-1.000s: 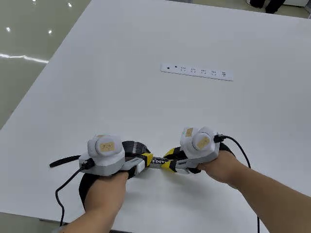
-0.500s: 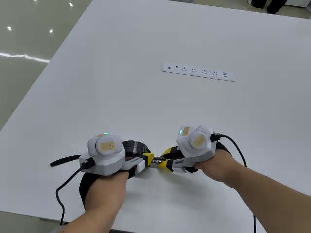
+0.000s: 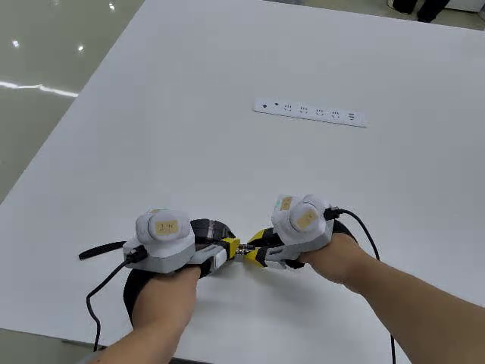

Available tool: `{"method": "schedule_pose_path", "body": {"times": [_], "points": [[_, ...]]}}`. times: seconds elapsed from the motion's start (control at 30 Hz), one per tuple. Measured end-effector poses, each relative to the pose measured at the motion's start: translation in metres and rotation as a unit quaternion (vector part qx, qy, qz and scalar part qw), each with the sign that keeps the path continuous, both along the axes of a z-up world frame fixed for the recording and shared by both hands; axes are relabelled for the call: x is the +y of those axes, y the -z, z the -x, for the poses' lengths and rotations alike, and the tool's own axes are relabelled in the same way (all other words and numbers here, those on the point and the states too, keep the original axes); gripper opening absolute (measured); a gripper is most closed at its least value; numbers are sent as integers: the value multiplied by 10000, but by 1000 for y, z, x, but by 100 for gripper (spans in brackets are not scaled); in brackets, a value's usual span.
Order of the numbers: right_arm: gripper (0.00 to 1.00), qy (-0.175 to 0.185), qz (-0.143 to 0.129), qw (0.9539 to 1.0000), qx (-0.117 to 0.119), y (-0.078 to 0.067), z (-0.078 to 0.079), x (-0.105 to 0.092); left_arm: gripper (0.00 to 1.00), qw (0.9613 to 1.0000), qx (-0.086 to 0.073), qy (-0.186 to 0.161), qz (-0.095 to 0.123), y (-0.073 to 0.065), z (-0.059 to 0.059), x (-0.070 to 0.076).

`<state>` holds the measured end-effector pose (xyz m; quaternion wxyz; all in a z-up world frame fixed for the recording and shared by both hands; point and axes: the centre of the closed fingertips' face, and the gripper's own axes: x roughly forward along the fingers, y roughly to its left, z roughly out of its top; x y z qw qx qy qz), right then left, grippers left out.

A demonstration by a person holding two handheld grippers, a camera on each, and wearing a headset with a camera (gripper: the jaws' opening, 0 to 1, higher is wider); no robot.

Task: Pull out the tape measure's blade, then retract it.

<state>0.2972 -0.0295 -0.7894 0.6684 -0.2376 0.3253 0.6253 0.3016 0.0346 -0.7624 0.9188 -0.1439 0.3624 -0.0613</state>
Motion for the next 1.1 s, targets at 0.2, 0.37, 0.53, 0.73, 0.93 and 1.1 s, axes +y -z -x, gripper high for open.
{"method": "schedule_pose_path", "body": {"times": [0.2, 0.37, 0.53, 0.73, 0.93, 1.1], "points": [[10, 31, 58, 10000, 9, 2, 0, -1, 57, 10000, 4, 43, -51, 0, 0, 0], [10, 38, 59, 10000, 12, 1, 0, -1, 57, 10000, 19, 51, -49, 0, -1, 0], [10, 44, 60, 10000, 15, 2, 1, 0, 57, 10000, -9, 61, -72, 0, -1, -1], [10, 37, 62, 10000, -32, 2, 1, -1, 59, 9999, -36, 42, -141, 0, -2, -2], [11, 72, 27, 10000, -44, 2, 0, -1, 60, 9998, -62, 12, -189, 0, -2, -2], [11, 67, 35, 9999, -83, 2, 0, -1, 60, 9997, -63, -18, -237, 0, -2, -1]]}}
